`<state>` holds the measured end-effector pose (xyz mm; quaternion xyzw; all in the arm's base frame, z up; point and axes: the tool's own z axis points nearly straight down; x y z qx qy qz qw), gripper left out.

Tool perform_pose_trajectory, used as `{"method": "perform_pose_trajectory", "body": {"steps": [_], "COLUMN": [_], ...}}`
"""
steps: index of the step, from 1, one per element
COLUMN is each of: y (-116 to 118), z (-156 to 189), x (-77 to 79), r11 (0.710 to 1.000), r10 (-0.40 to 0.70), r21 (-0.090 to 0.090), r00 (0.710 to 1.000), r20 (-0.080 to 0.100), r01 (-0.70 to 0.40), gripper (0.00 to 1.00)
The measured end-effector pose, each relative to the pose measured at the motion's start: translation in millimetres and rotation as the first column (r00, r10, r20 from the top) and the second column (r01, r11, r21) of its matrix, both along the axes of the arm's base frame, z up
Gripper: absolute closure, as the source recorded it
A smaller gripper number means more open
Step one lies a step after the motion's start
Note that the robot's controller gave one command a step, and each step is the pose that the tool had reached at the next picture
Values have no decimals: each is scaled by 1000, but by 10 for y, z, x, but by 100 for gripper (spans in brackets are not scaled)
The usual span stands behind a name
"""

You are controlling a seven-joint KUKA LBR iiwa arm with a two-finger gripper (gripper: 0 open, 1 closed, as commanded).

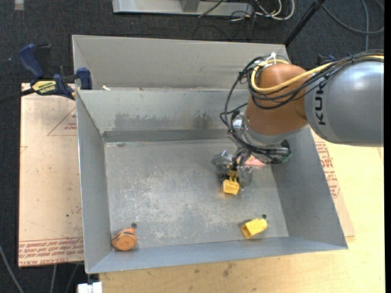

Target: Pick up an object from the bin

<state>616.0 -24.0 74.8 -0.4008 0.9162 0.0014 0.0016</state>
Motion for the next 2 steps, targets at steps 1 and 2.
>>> {"method": "perform_pose_trajectory", "body": {"steps": [1,2], "y": [1,-3], "z": [207,425], "x": [-28,-5], "r11": [1000,1000], "r10": [1,0], "r21": [0,-2], "r00": [1000,1000], "r20": [-9,-1], "r01": [-1,0], "gripper": [100,100]}}
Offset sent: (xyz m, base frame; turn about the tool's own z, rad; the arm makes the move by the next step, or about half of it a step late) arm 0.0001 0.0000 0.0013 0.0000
